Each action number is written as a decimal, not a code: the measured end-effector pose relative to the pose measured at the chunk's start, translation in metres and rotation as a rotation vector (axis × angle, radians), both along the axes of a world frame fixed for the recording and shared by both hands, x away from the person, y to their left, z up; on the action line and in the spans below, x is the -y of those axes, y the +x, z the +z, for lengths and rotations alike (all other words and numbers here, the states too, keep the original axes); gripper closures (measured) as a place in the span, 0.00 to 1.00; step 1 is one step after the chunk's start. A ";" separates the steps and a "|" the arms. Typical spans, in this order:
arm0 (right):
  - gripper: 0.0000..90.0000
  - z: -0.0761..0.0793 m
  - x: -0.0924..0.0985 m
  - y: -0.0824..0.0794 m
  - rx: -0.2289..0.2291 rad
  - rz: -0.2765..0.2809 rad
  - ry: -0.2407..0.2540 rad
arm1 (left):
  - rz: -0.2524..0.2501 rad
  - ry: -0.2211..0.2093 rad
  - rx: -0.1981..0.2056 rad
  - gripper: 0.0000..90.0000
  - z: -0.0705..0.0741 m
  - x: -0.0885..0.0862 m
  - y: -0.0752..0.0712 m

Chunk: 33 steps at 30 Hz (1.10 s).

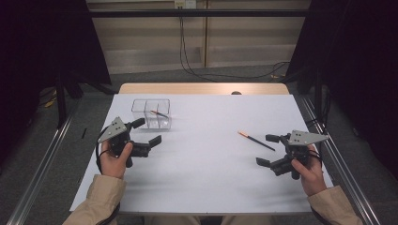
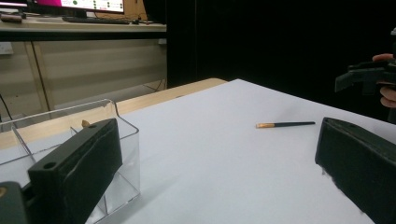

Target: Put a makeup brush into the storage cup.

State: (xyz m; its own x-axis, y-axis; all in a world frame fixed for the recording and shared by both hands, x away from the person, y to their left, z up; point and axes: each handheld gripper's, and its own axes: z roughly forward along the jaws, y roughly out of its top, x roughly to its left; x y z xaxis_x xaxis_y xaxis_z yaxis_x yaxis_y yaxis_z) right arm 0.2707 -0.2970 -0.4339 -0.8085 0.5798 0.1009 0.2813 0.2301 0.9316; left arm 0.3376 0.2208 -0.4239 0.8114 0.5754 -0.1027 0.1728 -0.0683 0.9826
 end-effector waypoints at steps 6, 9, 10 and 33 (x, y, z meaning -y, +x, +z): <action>0.01 0.000 0.000 0.000 0.001 0.001 0.001 | -0.006 -0.008 -0.003 0.00 0.000 -0.005 -0.005; 0.01 0.000 0.000 0.000 0.001 0.002 -0.001 | -0.006 0.008 0.002 0.01 0.000 -0.006 -0.007; 0.01 0.000 0.000 0.000 0.001 0.003 0.000 | -0.005 0.012 0.005 0.01 0.000 -0.006 -0.008; 0.01 0.001 0.001 -0.001 0.005 -0.004 0.004 | 0.002 0.044 0.017 0.01 0.001 -0.018 -0.024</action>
State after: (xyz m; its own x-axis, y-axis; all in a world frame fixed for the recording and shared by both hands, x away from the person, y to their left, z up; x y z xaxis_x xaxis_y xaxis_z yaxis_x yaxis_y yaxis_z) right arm 0.2702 -0.2983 -0.4330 -0.8066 0.5827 0.0995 0.2779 0.2252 0.9338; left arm 0.3132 0.2387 -0.4230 0.8118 0.5804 -0.0638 0.1565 -0.1111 0.9814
